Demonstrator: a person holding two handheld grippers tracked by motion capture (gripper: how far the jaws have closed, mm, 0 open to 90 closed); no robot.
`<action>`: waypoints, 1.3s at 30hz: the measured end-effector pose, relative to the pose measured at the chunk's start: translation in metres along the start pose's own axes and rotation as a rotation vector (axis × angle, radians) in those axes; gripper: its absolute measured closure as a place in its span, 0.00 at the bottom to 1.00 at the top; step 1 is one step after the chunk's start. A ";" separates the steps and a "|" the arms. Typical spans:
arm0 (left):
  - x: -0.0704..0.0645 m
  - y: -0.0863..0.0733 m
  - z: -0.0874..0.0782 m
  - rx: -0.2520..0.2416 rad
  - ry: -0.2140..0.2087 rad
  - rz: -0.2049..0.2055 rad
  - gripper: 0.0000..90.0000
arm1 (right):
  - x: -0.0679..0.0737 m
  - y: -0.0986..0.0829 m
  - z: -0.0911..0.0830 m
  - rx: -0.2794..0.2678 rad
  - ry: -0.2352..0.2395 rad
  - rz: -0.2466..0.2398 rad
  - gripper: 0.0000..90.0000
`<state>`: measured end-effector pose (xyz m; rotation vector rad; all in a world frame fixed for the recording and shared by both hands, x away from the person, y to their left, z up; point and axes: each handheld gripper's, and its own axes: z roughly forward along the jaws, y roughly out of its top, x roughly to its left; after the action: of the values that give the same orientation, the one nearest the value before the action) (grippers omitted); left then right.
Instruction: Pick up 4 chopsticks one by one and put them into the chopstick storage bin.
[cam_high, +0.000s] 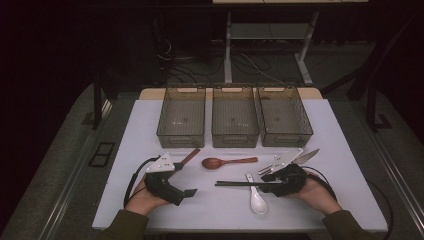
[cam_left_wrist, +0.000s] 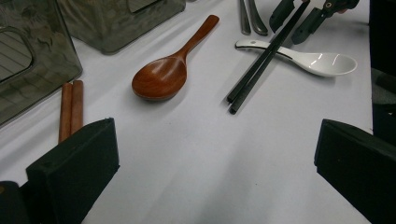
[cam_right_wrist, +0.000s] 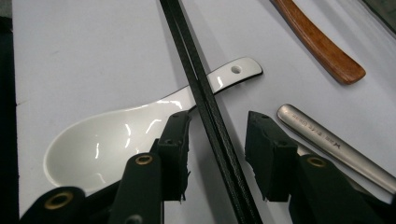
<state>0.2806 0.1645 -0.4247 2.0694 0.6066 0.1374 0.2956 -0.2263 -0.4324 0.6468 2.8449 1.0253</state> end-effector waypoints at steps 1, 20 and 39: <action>0.000 0.000 0.000 0.000 -0.001 -0.002 0.00 | 0.000 0.000 0.000 0.003 -0.001 -0.004 0.68; 0.000 0.000 0.000 0.002 -0.008 0.002 0.00 | 0.001 -0.001 0.004 0.046 0.006 -0.058 0.86; -0.001 0.000 -0.001 0.000 -0.009 0.001 0.00 | 0.002 -0.003 -0.002 0.031 0.000 -0.035 0.95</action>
<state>0.2797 0.1648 -0.4239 2.0695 0.6006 0.1289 0.2922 -0.2284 -0.4324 0.5971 2.8673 0.9780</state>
